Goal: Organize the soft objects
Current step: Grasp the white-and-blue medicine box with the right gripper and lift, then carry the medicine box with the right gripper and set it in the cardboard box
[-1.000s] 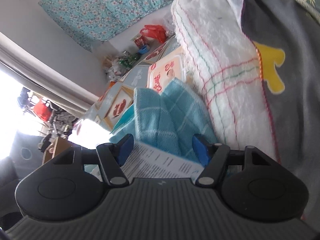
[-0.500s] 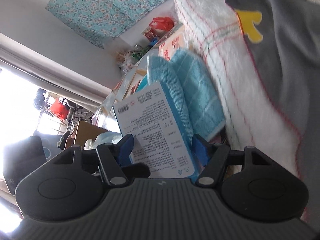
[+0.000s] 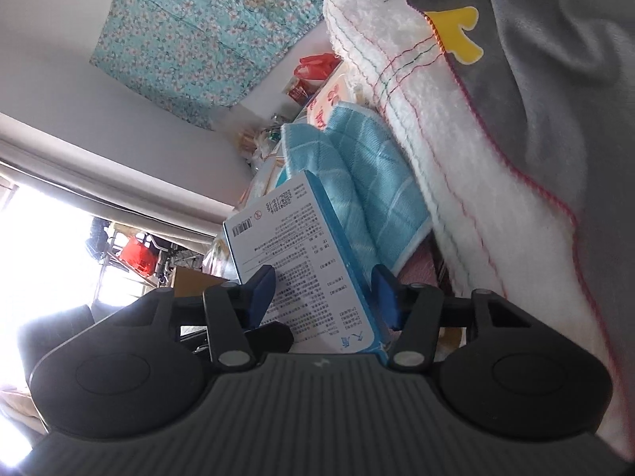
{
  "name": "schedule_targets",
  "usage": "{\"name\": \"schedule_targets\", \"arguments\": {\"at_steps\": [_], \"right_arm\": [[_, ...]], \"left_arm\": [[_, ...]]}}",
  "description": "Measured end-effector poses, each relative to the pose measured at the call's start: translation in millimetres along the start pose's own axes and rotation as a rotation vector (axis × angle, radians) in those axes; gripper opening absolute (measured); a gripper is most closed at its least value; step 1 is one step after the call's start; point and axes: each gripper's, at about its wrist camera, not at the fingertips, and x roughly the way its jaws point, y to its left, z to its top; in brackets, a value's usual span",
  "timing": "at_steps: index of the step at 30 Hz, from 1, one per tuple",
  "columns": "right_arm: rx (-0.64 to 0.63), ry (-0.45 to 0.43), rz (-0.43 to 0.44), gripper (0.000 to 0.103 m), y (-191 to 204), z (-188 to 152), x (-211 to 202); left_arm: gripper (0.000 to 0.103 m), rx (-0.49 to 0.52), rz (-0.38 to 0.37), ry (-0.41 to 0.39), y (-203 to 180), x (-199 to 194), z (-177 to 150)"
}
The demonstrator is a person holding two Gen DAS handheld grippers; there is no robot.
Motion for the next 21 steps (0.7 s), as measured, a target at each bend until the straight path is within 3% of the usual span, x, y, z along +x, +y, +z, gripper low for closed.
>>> {"name": "schedule_targets", "arguments": {"at_steps": [7, 12, 21], "right_arm": [[-0.055, -0.033, 0.029, 0.052, 38.9, -24.8, -35.5], [-0.104, -0.027, 0.077, 0.052, 80.6, -44.5, -52.5], [-0.251, 0.067, 0.198, 0.054, 188.4, -83.3, -20.2]], "left_arm": [[0.031, 0.026, -0.041, -0.057, -12.6, -50.4, -14.7], [0.031, 0.031, -0.058, -0.137, -10.1, -108.1, -29.8], [0.030, -0.020, 0.002, -0.317, 38.3, -223.8, -68.6]]}}
